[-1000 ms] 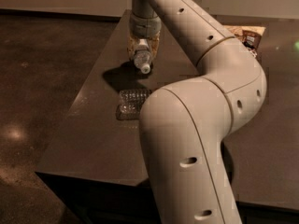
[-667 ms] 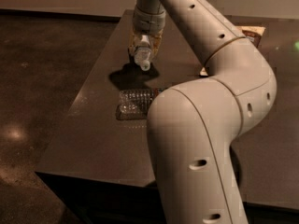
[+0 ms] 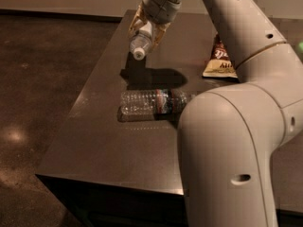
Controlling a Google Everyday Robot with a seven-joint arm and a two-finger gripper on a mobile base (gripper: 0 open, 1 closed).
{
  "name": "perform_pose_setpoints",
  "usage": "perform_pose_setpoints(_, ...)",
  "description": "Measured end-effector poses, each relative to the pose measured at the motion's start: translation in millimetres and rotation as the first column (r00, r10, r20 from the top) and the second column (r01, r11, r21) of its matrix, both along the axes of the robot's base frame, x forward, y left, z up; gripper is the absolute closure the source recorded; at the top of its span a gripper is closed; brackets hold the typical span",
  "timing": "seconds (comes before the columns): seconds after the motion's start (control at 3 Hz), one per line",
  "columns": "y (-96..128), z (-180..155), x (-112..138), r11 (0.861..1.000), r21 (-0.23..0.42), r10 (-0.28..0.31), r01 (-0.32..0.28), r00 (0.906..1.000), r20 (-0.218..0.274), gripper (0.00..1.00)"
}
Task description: Place blue plastic bottle upright
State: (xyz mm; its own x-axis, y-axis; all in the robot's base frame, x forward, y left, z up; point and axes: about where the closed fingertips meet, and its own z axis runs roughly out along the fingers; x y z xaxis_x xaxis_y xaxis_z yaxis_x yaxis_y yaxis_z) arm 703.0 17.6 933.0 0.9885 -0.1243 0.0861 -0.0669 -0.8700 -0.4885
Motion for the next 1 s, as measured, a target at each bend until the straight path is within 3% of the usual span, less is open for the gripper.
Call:
perform_pose_setpoints(0.33, -6, 14, -11, 0.988, 0.101, -0.112, 0.12, 0.9907, -0.077, 1.0)
perform_pose_setpoints(0.67, -16, 19, -21, 0.96, 0.122, -0.233, 0.254, 0.9585, -0.165, 1.0)
perform_pose_setpoints(1.0, -30, 22, -30, 0.907, 0.137, -0.36, 0.398, 0.9029, -0.234, 1.0)
